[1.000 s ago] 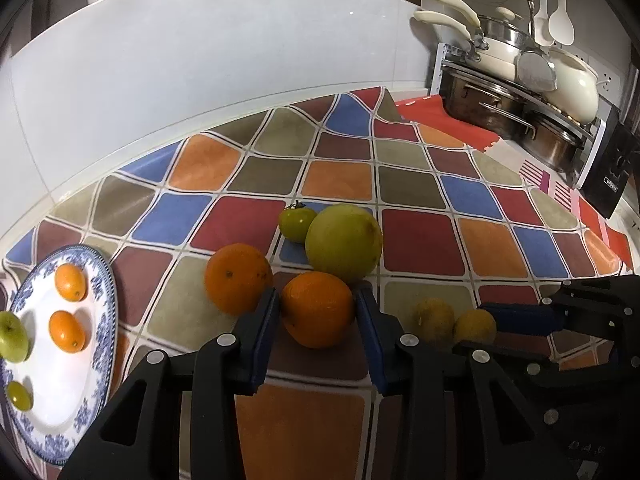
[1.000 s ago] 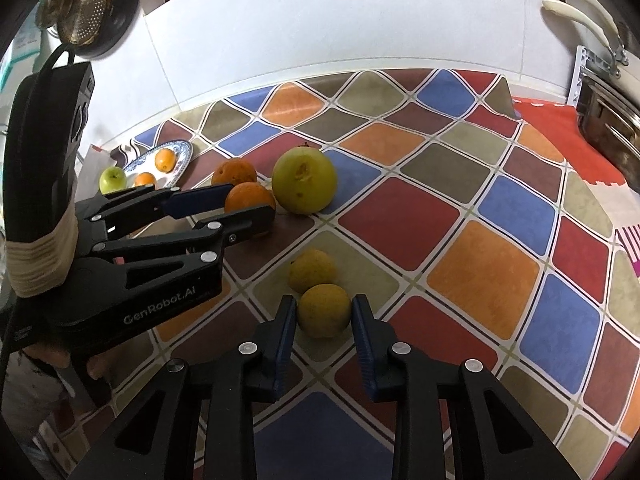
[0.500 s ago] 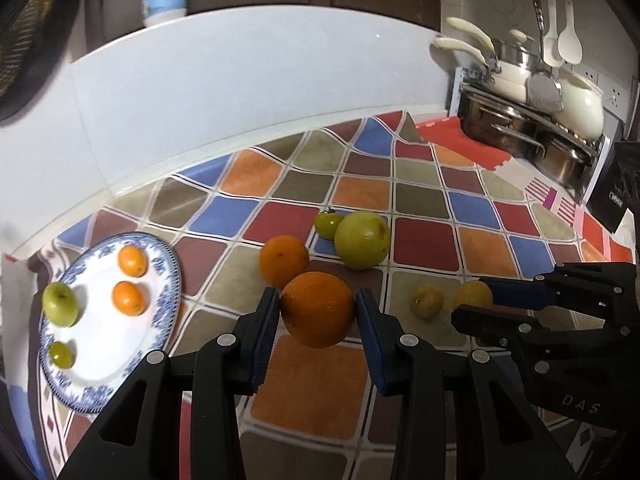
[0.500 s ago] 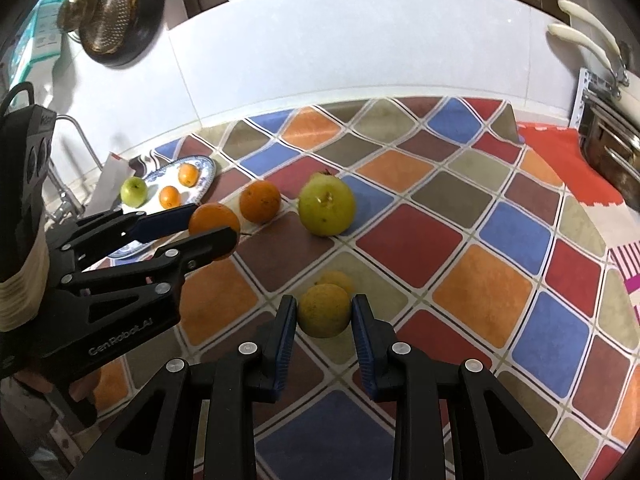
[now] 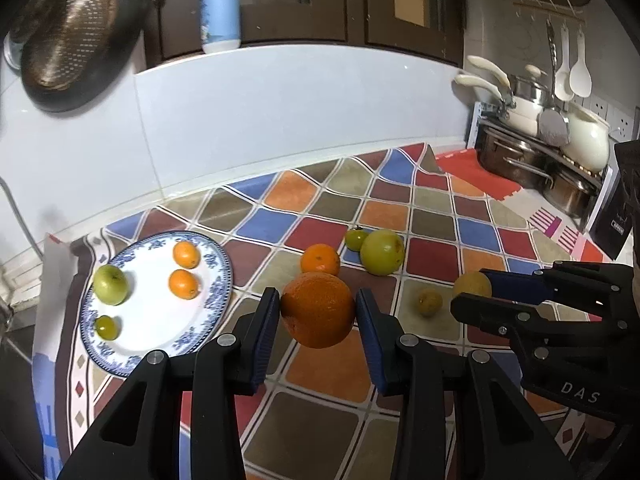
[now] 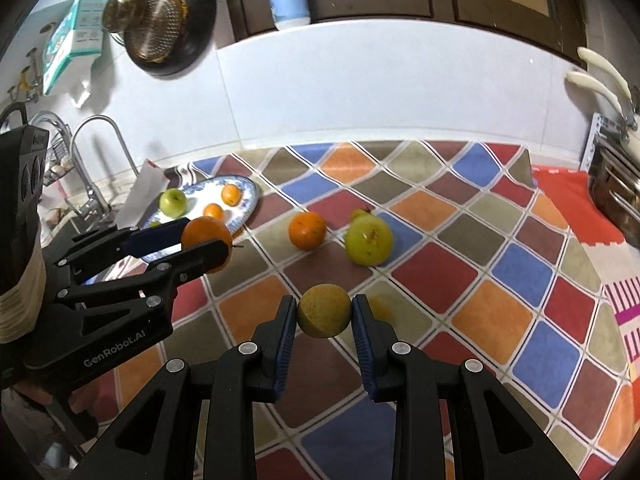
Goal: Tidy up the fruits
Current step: 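Carry the orange and yellow fruit onto the plate and open both tools, then move both tools back toward the remaining loose fruits, then grasp an orange with the left tool while the right tool grasps the large yellow-green pear, then carry the orange and pear onto the plate and open both tools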
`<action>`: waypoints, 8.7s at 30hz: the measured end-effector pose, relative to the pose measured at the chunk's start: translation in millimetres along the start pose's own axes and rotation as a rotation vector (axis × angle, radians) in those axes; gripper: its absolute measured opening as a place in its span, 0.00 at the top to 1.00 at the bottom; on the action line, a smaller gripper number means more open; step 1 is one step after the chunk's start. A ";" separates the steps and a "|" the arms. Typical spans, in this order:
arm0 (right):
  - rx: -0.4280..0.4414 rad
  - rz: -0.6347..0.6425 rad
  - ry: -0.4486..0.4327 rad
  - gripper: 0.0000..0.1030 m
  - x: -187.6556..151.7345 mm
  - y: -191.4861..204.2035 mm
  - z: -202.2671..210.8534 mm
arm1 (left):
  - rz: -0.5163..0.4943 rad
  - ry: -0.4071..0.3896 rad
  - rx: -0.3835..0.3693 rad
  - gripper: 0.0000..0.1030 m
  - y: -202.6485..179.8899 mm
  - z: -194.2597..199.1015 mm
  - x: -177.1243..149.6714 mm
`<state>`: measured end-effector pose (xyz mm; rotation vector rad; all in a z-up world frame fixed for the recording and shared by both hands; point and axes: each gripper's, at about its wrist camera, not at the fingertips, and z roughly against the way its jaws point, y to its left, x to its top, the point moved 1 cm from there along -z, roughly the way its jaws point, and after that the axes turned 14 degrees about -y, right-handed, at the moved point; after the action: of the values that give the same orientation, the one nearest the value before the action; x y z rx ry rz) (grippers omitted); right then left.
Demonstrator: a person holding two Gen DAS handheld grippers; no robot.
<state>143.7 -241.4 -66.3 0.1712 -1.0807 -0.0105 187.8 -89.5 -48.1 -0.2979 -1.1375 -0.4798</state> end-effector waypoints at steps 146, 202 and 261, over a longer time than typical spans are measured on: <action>-0.101 0.075 -0.189 0.26 51.4 26.3 9.9 | -0.052 -0.158 0.191 0.04 30.8 51.3 25.0; 0.026 0.091 0.152 0.51 10.2 -49.1 -138.3 | -0.083 0.150 -0.233 0.59 12.2 -145.1 -13.0; 0.171 0.117 -0.082 0.52 42.6 91.5 -20.9 | 0.053 -0.105 0.161 0.60 82.1 75.4 12.7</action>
<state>175.3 -152.3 -25.4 0.2627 -1.1719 0.1818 174.0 13.4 -5.4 -0.2143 -1.2600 -0.3259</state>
